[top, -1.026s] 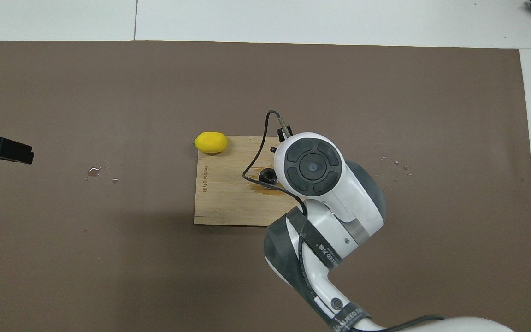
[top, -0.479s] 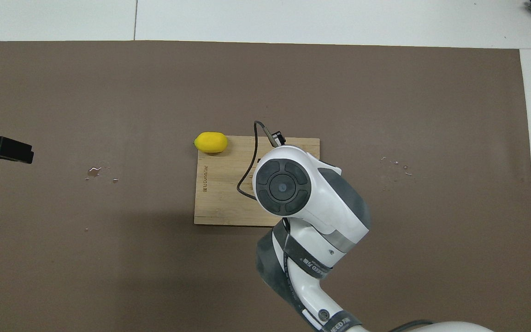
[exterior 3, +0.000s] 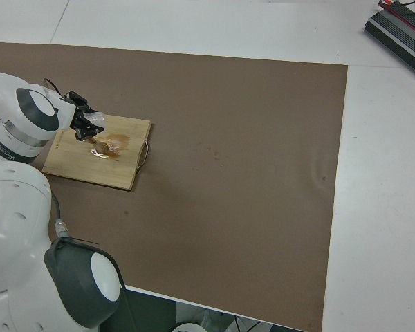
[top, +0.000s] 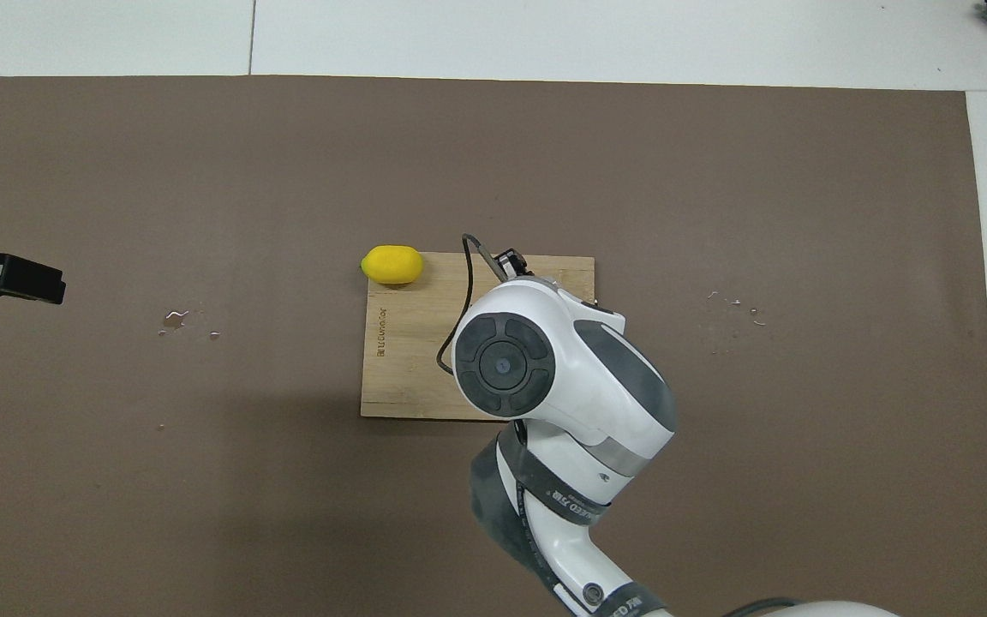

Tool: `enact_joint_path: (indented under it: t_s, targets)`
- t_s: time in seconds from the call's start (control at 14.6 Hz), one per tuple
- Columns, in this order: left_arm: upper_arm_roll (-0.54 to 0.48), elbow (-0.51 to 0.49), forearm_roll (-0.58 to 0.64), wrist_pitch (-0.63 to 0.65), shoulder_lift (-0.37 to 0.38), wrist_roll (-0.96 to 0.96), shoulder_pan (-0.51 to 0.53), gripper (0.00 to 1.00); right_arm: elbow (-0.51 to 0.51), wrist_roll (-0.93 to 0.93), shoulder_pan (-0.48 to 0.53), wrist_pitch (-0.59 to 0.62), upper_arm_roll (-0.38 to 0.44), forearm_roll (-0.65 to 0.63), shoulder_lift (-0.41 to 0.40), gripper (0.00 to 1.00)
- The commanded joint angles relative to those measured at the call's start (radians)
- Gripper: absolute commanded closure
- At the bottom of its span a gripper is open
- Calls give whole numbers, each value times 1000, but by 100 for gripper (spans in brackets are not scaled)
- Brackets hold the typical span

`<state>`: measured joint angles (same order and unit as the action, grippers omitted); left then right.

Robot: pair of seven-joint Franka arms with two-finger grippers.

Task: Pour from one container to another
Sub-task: 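Tilt the clear glass with the right gripper to pour into the cup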

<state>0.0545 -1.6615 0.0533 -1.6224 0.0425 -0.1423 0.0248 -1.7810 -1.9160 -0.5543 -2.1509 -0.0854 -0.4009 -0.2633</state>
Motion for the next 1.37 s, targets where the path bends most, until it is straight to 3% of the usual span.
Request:
enact_joint_path:
  t_s: [0.0, 0.96, 1.3]
  targets:
    - [-10, -18, 17, -13, 16, 4, -16, 0, 5, -14, -7, 20, -2, -35, -2, 100]
    - [-12, -29, 17, -5, 19, 9, -8, 0, 11, 11, -4, 25, -10, -42, -5, 100]
    - [-12, -27, 17, -5, 19, 9, -8, 0, 28, 15, 14, 28, -10, 59, -4, 100]
